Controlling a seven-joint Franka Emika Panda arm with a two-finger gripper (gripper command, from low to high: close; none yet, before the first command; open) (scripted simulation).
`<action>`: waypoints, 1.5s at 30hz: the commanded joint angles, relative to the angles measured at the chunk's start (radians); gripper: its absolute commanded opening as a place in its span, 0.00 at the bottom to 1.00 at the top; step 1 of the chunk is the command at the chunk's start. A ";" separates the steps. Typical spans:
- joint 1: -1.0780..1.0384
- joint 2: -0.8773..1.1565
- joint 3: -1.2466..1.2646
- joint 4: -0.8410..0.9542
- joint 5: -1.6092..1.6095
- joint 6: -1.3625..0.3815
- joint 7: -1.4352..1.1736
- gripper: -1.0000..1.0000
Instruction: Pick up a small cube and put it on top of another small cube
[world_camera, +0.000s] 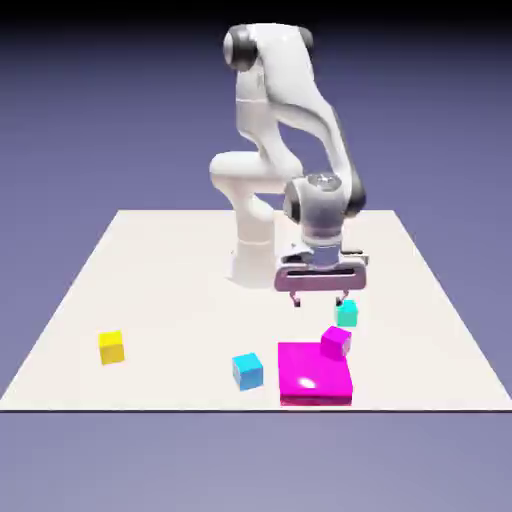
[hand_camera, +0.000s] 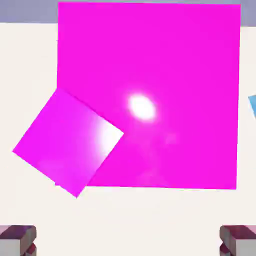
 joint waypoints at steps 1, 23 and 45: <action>-0.001 0.036 0.034 0.011 0.008 -0.035 0.022 0.50; -0.068 0.177 0.156 0.085 0.086 -0.216 0.158 0.00; -0.264 0.102 -0.642 0.222 0.629 -0.166 0.418 0.00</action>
